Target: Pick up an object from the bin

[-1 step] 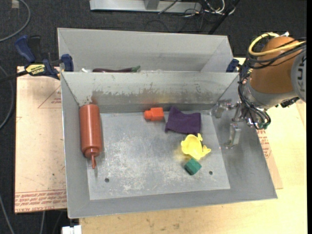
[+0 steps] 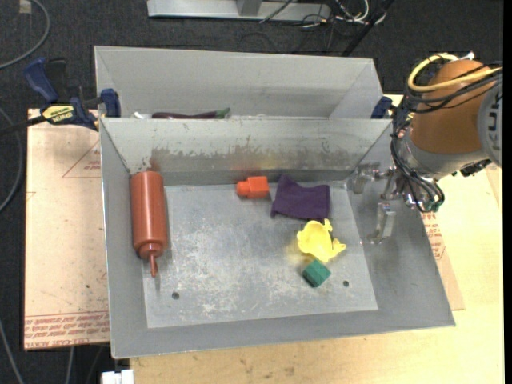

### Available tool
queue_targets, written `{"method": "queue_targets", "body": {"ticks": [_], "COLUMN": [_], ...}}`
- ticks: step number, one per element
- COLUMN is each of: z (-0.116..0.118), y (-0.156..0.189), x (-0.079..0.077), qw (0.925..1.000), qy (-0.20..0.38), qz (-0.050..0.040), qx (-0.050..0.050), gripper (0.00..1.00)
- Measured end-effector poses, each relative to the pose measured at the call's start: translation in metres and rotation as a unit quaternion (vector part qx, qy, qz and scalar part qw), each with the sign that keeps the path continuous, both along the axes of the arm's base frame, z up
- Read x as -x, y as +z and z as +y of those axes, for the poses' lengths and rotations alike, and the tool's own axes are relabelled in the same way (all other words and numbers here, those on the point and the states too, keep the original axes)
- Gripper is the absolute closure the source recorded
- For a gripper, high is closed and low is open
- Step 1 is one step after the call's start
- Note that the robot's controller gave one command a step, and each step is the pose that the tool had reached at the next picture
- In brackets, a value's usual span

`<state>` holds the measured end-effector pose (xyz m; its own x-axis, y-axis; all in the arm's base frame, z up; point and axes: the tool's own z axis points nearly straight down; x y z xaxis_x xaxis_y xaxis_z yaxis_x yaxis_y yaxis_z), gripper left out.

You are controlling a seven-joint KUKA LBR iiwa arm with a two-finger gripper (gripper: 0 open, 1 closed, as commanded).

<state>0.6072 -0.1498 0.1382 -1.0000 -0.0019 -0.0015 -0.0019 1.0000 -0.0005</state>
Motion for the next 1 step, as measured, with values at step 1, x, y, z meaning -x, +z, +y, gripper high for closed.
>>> {"method": "queue_targets", "body": {"ticks": [1], "z": [0.0244], "y": [-0.0399], "x": [-0.0095], "qw": [0.9997], "qy": [0.026], "qz": [-0.0035], "qx": [0.001], "gripper": [0.0]}}
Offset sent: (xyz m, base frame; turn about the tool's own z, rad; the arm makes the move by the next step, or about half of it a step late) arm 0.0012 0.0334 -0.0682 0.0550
